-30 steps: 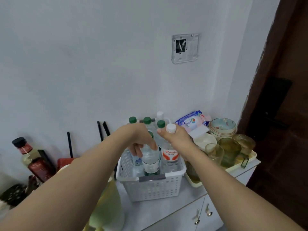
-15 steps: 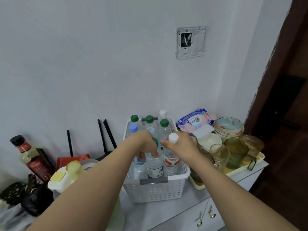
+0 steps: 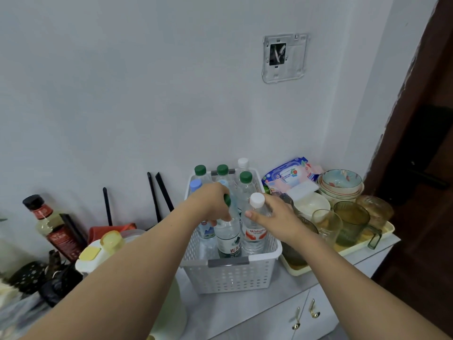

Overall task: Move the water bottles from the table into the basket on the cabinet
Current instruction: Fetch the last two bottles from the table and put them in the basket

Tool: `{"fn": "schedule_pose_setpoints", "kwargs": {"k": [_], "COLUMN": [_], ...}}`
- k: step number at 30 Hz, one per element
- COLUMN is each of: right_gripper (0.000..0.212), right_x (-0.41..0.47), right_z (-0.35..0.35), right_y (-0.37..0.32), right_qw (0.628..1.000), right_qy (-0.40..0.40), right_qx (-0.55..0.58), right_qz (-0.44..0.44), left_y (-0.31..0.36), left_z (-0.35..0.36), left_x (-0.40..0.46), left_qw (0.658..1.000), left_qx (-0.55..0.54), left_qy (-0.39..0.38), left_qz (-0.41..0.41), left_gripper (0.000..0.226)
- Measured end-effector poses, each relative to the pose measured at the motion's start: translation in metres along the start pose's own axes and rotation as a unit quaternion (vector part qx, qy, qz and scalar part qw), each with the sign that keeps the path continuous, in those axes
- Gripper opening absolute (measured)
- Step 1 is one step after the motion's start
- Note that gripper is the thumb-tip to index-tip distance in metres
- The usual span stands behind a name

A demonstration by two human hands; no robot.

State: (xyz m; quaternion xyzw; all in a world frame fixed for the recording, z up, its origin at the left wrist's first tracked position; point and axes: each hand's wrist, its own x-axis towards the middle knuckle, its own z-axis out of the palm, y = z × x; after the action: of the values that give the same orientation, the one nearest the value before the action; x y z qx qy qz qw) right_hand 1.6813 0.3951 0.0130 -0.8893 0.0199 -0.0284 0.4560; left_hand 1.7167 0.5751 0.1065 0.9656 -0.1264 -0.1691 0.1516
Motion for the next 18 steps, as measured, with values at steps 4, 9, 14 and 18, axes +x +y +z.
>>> {"fn": "schedule_pose_setpoints", "kwargs": {"k": [4,9,14,18], "right_gripper": [0.062,0.066,0.066,0.070], "right_x": [-0.0010,-0.0025,-0.0015,-0.0021], "right_z": [0.0010,0.0010,0.0006,-0.0011], "right_y": [0.0003,-0.0020,-0.0036,-0.0065], "right_qw": [1.000,1.000,0.999,0.999], "right_qy": [0.003,-0.009,-0.012,-0.021], "right_qx": [0.012,-0.011,-0.030,-0.040], "right_qz": [0.002,0.000,-0.005,0.014], "left_y": [0.0041,0.0052,0.0067,0.0053], "left_z": [0.0034,-0.0001,-0.0038,-0.0032], "left_x": [0.0027,-0.0003,-0.0020,-0.0018], "left_qw": [0.999,0.999,0.998,0.997], "left_qx": [0.025,0.049,0.058,0.056], "left_qy": [0.014,0.005,-0.028,-0.040], "left_qz": [0.014,0.010,-0.007,-0.015], "left_gripper": [0.028,0.027,0.035,0.045]}}
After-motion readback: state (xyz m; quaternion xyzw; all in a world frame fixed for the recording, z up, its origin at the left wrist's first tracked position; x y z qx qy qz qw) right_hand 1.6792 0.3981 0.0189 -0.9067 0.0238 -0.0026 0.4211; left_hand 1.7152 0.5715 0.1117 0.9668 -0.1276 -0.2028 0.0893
